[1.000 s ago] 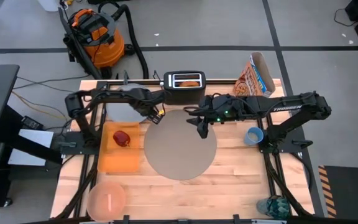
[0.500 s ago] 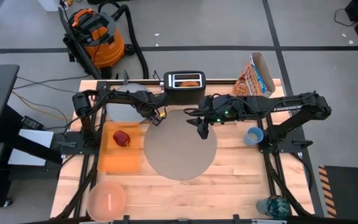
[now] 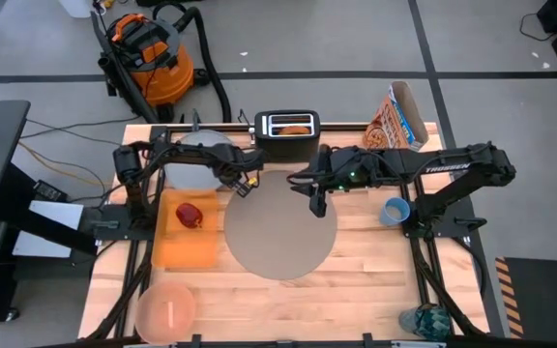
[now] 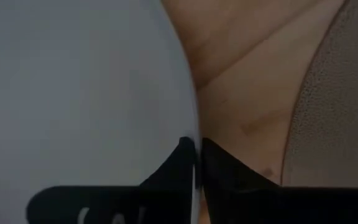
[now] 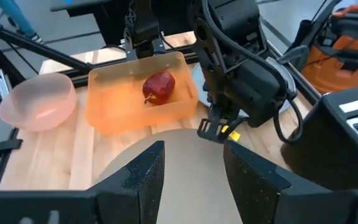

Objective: Arrange a breakfast setting
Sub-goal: Put the light blue plate onto the gray placemat

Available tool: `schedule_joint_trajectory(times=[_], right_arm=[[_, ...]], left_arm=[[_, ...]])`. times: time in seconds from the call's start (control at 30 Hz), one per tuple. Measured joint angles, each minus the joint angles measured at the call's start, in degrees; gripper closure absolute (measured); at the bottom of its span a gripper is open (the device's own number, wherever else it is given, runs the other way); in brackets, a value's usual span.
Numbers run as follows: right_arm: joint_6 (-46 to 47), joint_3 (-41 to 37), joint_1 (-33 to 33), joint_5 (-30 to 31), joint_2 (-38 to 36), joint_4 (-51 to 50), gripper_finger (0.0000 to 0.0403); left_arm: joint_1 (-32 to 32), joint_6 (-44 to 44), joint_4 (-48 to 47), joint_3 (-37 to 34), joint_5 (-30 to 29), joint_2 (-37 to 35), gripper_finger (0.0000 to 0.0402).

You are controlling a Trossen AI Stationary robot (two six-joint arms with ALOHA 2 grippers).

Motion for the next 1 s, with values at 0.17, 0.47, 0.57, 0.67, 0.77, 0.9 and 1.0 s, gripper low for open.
schedule_joint_trajectory(times=[0.17,0.47,0.57,0.67,0.77,0.9,1.0], right_arm=[[-2.68,0.00,-1.23,-0.77,-0.34,-0.04,0.0231],[-5.57,0.00,-2.44,-1.99,-0.34,-1.83,0.0231],[-5.79,0.00,-2.52,-1.99,-0.34,-3.69,0.0231],[-6.19,0.00,-2.54,-1.99,-0.34,-5.17,0.0231],[-7.28,-0.02,-2.54,-2.02,-0.65,-7.07,0.0231],[-8.71,-0.04,-2.52,-2.12,-2.83,-10.68,0.0231],[-10.09,-0.04,-2.52,-2.10,-5.07,-13.69,0.0231]], left_arm=[[-0.65,0.81,-7.33,5.62,-1.25,0.09,0.0373],[-0.66,3.23,-24.08,16.10,-0.91,0.09,0.0380],[-0.66,3.85,-28.81,19.69,-1.08,0.00,0.0382],[-0.66,4.31,-32.76,23.47,-1.78,-0.72,0.0383],[-1.44,4.12,-37.71,28.33,-1.97,-2.03,0.0383],[-5.01,6.82,-40.69,35.59,-1.65,-5.87,0.0383],[-9.55,9.37,-40.39,40.45,1.10,-8.95,0.0383]])
